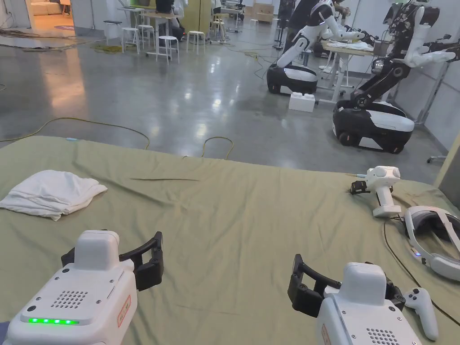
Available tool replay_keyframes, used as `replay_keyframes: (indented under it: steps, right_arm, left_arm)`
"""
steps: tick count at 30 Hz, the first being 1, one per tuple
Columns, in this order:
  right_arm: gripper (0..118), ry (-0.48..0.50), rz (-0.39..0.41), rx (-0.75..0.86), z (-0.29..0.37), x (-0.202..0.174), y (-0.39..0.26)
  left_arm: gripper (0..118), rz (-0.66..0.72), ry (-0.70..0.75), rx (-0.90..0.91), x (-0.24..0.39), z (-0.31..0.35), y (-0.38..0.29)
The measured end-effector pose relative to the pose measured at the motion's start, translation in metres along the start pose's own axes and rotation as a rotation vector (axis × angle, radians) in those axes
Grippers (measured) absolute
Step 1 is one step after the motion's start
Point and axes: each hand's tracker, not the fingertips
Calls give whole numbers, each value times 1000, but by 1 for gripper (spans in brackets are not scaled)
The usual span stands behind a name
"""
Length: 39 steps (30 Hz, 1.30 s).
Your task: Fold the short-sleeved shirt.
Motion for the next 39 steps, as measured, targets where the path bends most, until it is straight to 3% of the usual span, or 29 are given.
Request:
replay_keyframes:
  steps: [5,10,23,31,39]
  right_arm:
    - [110,-46,39,36,-1,-7,0]
    - [110,-35,-114,1,-7,1,4]
    - [110,-219,-110,-67,-20,-2,18]
    - [110,-140,-216,-108,-21,11,26]
    - [110,-175,-184,-110,-27,14,29]
  left_arm:
    - [89,-47,68,53,6,3,2]
    - [98,14,0,30,-3,-1,5]
    - [98,-47,66,1,3,-5,0]
    - [98,-36,98,-4,4,-3,-3]
    - [98,-18,58,-37,-1,-1,-1]
